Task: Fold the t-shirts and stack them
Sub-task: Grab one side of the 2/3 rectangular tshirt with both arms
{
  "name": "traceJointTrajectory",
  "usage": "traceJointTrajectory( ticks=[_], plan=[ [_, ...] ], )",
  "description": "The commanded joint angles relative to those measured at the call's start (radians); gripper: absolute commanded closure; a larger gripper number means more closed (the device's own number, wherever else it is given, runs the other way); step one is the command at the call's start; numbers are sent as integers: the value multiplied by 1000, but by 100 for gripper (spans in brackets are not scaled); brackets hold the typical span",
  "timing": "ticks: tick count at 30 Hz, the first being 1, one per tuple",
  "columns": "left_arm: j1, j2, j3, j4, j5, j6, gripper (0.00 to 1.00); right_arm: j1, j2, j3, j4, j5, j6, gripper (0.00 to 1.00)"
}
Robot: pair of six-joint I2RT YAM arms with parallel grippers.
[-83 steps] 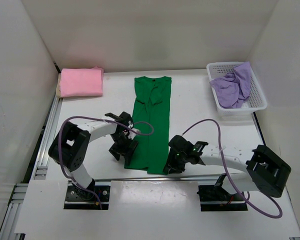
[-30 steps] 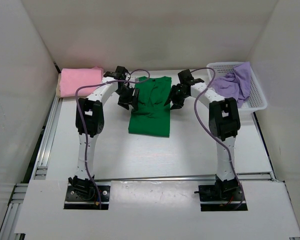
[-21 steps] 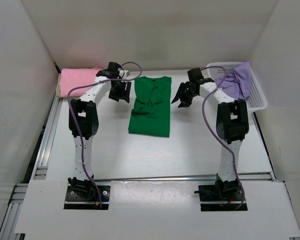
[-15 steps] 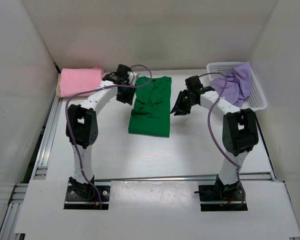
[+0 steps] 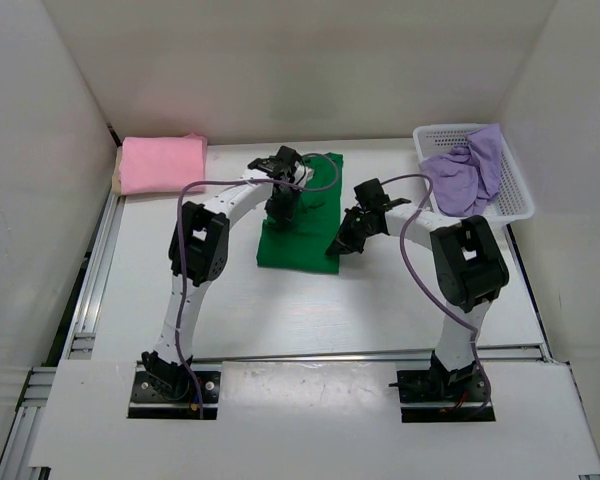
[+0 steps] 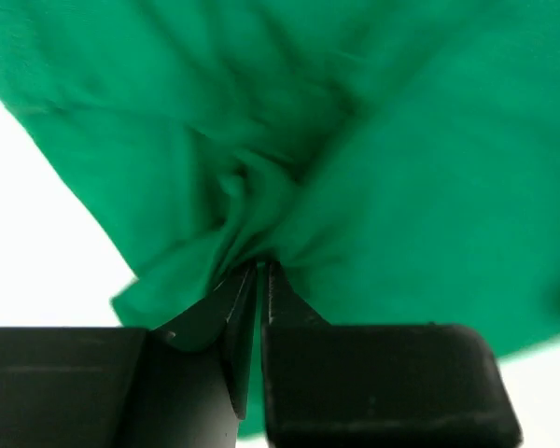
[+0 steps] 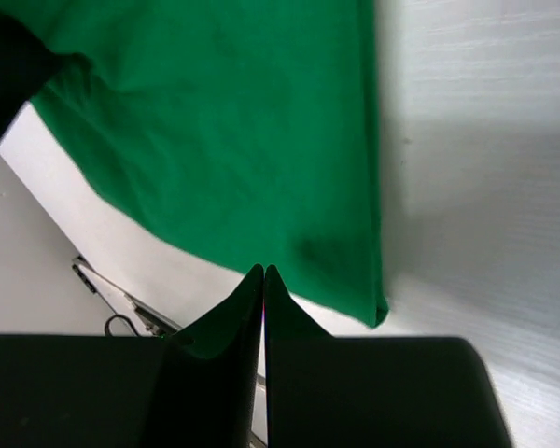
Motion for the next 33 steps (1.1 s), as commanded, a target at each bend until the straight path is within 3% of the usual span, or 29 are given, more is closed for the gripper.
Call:
traceJointTrajectory(
  ticks=[1,3,8,9,10,14,17,22,29,33],
  plan=[
    [10,12,62,49,-156,0,80,-1,27,-19,7,4,35,96],
    [1,36,97,93,-231,0,79,-10,38,-19,-16,23,35,96],
    [1,86,203,130,-391,0,65,-10,38,-33,-61,72,-27,96],
    [1,86,221,143,-391,0,60,-10,38,-33,-61,72,-40,96],
    [1,86,231,143,-405,0,48,-10,38,-33,-71,72,-49,96],
    [1,35,243,152,-389,0,26,-10,19,-14,-81,81,-75,96],
    [13,-34,196,152,-377,0,18,-10,1,-14,-90,81,-86,93],
    [117,-258,-84,127,-192,0,13,2,-36,-39,-90,71,-86,51],
    [208,-387,-445,58,64,0,13,47,28,-48,-30,11,-26,48],
    [194,-361,-470,58,106,0,13,47,61,-39,-21,-26,-3,48]
  ],
)
